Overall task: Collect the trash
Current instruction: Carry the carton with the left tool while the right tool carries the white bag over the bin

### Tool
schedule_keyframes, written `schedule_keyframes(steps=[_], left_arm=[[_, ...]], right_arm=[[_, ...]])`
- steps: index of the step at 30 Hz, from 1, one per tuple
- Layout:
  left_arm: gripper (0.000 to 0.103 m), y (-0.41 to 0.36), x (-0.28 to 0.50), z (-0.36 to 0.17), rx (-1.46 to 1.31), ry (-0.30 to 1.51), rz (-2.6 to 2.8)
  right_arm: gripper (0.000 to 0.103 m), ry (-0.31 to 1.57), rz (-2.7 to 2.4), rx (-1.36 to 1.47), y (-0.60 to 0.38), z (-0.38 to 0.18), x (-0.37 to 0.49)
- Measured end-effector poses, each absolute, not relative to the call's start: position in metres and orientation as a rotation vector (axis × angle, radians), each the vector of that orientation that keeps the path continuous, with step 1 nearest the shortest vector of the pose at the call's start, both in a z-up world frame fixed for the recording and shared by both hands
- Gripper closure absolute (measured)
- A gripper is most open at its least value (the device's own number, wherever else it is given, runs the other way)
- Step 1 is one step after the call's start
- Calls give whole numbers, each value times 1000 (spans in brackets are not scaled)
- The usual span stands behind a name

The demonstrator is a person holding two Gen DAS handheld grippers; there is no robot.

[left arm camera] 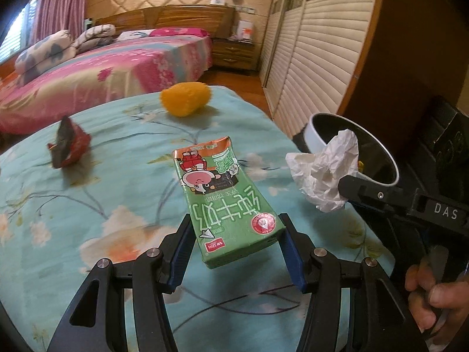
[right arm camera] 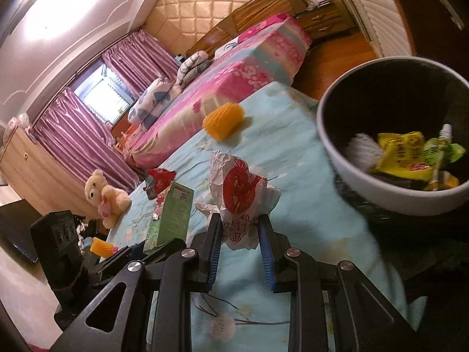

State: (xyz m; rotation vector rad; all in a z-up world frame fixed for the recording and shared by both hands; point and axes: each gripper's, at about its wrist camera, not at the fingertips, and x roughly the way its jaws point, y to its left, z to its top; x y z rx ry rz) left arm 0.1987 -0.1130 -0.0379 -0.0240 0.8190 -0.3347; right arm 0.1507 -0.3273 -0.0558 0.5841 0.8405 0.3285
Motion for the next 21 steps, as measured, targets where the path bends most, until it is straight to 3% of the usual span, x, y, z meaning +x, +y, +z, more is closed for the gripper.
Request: schedule_keyframes(steps=[21], left_arm=[[49, -176, 208, -27, 51, 793, -438]], right_arm=[[78, 764, 221, 643, -385, -46, 137]])
